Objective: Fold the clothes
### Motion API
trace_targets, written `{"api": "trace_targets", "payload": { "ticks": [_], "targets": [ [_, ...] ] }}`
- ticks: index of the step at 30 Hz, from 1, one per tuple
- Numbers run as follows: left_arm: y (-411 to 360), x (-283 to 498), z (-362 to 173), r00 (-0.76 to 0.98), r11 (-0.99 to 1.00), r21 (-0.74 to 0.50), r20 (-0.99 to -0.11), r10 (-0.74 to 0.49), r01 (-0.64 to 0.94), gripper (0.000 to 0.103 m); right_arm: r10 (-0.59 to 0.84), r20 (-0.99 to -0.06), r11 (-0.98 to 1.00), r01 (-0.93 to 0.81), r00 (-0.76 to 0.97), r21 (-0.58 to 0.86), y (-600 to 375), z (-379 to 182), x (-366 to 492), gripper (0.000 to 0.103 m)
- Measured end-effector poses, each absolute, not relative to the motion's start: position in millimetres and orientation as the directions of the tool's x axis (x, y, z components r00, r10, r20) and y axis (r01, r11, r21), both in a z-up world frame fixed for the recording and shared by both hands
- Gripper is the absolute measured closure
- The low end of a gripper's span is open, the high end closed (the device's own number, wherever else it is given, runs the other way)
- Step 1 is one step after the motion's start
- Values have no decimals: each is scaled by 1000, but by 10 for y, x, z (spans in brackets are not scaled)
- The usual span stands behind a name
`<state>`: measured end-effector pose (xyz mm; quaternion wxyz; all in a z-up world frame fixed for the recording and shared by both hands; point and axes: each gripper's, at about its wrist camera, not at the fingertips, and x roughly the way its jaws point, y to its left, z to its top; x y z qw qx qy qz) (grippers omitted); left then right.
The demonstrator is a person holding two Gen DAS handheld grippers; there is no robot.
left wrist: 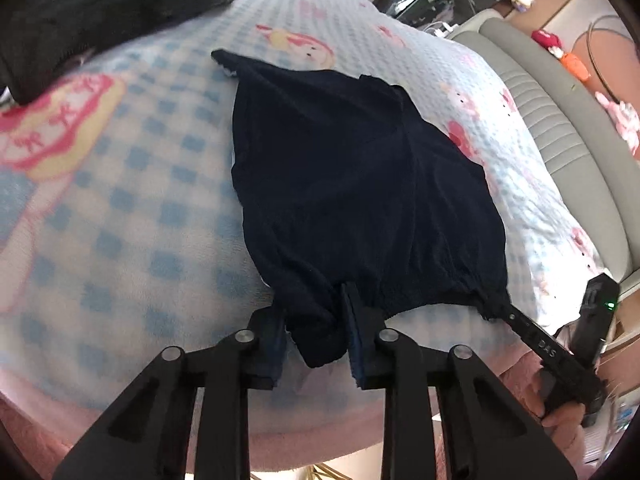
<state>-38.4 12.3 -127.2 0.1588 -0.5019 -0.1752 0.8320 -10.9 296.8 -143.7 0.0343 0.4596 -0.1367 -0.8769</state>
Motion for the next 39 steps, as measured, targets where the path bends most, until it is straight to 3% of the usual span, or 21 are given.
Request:
{"api": "trace_targets", "payload": {
  "ticks": [6, 14, 22, 26, 27, 29, 30, 39],
  "targets": [
    [3, -275, -1114, -464, -871, -480, -750, 471, -109, 83, -240, -741, -948, -14, -627, 319, 2968, -1208, 63, 86],
    [-11, -170, -993, -492, -897, -425, -759, 426, -121, 85, -212, -763, -968, 22, -611, 251, 2811, -1095, 171, 87],
    [-77, -44, -1059, -467, -898, -419, -773, 430, -134, 85, -259, -758, -957, 50, -599, 287, 2787, -1147, 291, 89],
    [-185, -80, -1144, -438, -850, -518, -746, 501, -90, 84, -231, -775, -959, 5, -588, 282, 2801, -1196, 242, 89],
    [-219, -85, -1142, -440, -839, -538, -736, 515, -80, 83, -225, -774, -958, -12, -591, 287, 2827, -1190, 243, 88],
    [-266, -96, -1114, -454, -828, -556, -720, 525, -74, 68, -203, -772, -955, -52, -602, 292, 2900, -1153, 259, 83],
    [-275, -118, -1112, -451, -818, -570, -712, 538, -76, 55, -192, -769, -954, -70, -609, 293, 2931, -1132, 268, 82],
    [-146, -349, -1259, -401, -796, -603, -717, 570, -53, 54, -149, -756, -926, -178, -638, 332, 3184, -1057, 230, 79]
  ]
}}
